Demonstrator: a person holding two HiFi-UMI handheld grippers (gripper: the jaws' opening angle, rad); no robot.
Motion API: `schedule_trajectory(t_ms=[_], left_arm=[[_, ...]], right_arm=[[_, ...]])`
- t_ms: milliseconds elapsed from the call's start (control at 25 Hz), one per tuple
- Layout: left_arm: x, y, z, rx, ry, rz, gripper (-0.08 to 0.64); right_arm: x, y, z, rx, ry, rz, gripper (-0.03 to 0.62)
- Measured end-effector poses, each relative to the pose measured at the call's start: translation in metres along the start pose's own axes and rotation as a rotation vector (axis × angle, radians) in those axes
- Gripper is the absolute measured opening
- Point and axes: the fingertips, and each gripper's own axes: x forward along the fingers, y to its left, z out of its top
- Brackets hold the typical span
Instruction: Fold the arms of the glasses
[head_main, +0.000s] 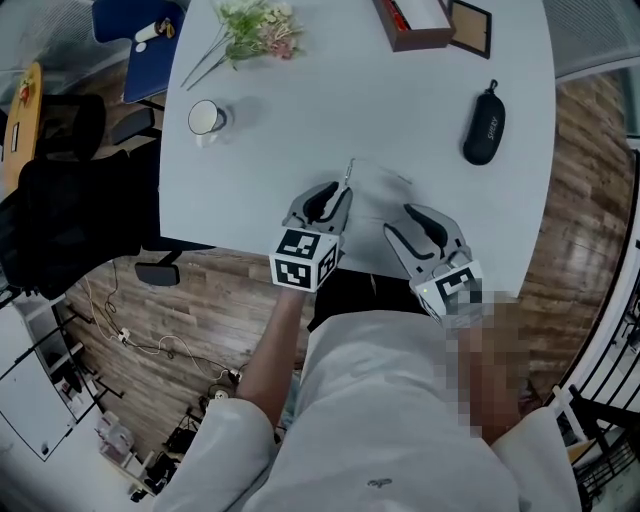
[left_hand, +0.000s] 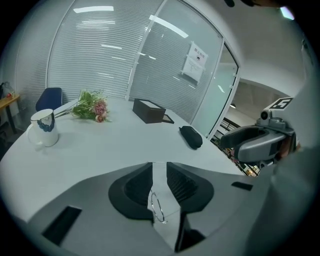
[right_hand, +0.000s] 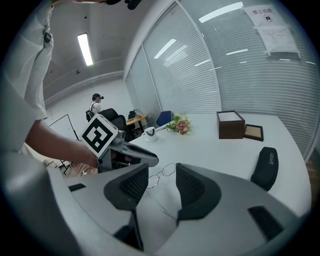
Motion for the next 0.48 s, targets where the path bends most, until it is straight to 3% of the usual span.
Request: schedule_trajectory(t_ms=[480], left_arm=[[0.027,0.014,-0.021,-0.026,0.082,-0.012,0.083]], right_arm=[[0.012,-0.001,-0.017,0.023,0.047,0.010,0.171]])
